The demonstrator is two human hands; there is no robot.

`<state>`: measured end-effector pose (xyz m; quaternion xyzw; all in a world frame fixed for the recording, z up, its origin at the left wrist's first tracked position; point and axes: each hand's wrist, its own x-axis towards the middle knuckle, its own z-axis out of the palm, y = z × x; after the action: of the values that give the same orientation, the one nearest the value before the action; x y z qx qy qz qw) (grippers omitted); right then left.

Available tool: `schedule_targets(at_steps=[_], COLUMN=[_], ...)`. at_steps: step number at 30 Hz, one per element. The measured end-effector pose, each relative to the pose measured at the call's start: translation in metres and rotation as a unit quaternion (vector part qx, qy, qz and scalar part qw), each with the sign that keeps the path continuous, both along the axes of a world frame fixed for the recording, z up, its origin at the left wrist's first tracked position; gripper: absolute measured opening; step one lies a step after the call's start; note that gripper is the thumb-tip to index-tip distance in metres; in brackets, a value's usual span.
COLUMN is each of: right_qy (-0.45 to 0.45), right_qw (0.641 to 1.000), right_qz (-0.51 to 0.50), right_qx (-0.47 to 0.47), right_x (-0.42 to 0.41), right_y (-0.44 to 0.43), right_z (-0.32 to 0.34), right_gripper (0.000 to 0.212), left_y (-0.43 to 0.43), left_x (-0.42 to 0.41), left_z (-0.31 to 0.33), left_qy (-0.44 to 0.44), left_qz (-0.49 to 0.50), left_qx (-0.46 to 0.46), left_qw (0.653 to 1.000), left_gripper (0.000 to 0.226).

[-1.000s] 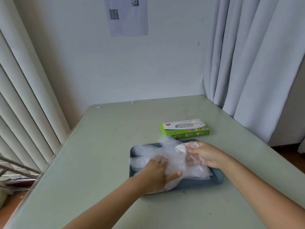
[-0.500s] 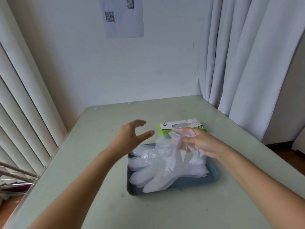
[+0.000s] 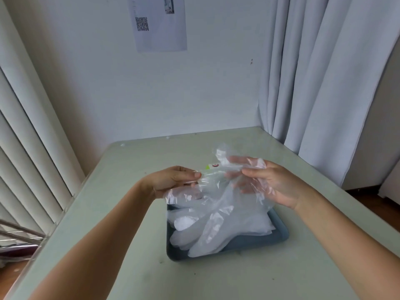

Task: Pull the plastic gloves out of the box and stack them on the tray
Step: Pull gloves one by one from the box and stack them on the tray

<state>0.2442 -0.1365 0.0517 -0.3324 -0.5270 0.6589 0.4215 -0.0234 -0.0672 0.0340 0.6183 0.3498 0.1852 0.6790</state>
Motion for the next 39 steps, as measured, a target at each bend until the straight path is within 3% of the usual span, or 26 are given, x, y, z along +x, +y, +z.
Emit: schedule_targets(at_steps=[3,7,10,12,15,18,20,23,27,30,39], right_qy=[-0.087,-0.277,-0.361,-0.389,-0.407,-0.415,-0.405,-0.374,-0.245,-0.215,-0.458], right_qw=[0.991,0.949,0.916,0.904,0.896,0.89,0.894,0.911,0.956,0.959,0.843], right_qz=[-0.099,-0.154,-0.173,-0.165,-0.154,-0.155,-0.154,-0.133,-0.111,-0.133,-0.191], right_qx=[-0.03,0.001,0.035,0.065,0.092,0.11,0.112,0.116,0.12,0.129,0.21], right_x=[0.004,0.006,0.005,0.004,0.004,0.006,0.006,0.007,0.006,0.011,0.018], right_y=[0.008,0.019,0.027,0.03,0.031,0.032,0.032,0.031,0.027,0.031,0.057], right_z=[-0.025,-0.059,-0.074,-0.079,-0.083,-0.084,-0.083,-0.079,-0.073,-0.071,-0.079], right_gripper=[0.022,0.005,0.004,0.018,0.029,0.032,0.033,0.039,0.036,0.032,0.027], left_y=[0.0,-0.002,-0.002,-0.001,-0.003,-0.024,-0.043,-0.055,-0.052,-0.05,-0.055], left_x=[-0.006,0.0,0.005,0.006,0.009,0.025,0.041,0.057,0.063,0.062,0.065], left_z=[-0.005,-0.011,-0.022,-0.027,-0.035,-0.046,-0.055,-0.074,-0.083,-0.089,-0.087], left_qy=[0.073,0.216,0.275,0.305,0.361,0.25,0.206,0.23,0.244,0.242,0.36], left_qz=[0.042,0.087,0.112,0.114,0.175,0.25,0.172,0.032,-0.007,-0.039,-0.136], left_qx=[0.028,0.116,0.18,0.219,0.339,0.51,0.558,0.558,0.536,0.554,0.537], left_qw=[0.996,0.966,0.938,0.92,0.851,0.784,0.785,0.797,0.808,0.796,0.751], left_gripper=[0.025,0.014,0.014,0.013,0.035,0.05,0.039,0.02,0.015,0.023,0.058])
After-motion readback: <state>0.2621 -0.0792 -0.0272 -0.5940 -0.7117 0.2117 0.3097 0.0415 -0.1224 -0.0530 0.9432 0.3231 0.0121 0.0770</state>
